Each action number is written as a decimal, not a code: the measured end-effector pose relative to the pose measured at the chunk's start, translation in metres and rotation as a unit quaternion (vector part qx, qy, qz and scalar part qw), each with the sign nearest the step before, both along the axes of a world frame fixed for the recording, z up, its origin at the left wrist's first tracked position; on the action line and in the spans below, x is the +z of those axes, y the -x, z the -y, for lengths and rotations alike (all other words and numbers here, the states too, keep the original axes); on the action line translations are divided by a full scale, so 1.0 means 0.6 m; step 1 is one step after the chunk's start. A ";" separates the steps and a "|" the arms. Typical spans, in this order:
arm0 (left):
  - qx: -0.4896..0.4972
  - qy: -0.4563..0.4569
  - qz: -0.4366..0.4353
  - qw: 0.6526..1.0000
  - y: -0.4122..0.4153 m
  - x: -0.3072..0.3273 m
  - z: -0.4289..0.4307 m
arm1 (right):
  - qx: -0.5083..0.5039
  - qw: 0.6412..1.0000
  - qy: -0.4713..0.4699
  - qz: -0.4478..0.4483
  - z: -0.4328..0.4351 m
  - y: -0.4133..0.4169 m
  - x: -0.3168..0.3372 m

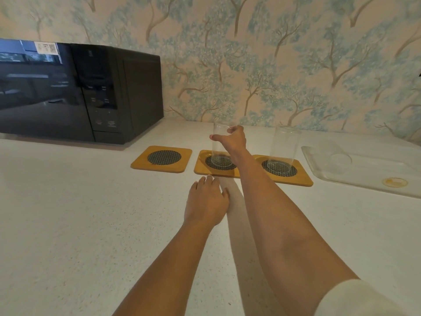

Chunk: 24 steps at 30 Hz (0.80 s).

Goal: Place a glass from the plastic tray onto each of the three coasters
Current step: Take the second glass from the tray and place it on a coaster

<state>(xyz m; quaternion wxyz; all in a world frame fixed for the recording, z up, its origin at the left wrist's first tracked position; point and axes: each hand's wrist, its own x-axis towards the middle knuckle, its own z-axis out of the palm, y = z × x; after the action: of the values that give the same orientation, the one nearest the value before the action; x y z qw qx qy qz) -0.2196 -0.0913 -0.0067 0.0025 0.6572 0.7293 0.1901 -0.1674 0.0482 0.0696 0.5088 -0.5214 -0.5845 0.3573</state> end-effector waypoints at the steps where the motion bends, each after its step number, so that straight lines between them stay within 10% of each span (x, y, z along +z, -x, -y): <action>1: 0.001 0.000 0.002 1.000 0.000 0.000 0.000 | -0.001 1.000 -0.003 0.005 0.000 0.001 -0.001; 24: 0.001 -0.011 0.001 1.000 0.003 -0.006 -0.004 | 0.013 0.997 -0.008 0.076 0.016 -0.017 -0.026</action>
<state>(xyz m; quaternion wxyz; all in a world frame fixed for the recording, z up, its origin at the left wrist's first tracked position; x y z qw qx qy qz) -0.2213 -0.0888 -0.0102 -0.0037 0.6565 0.7276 0.1988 -0.1574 0.0386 0.0542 0.4626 -0.5351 -0.6310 0.3185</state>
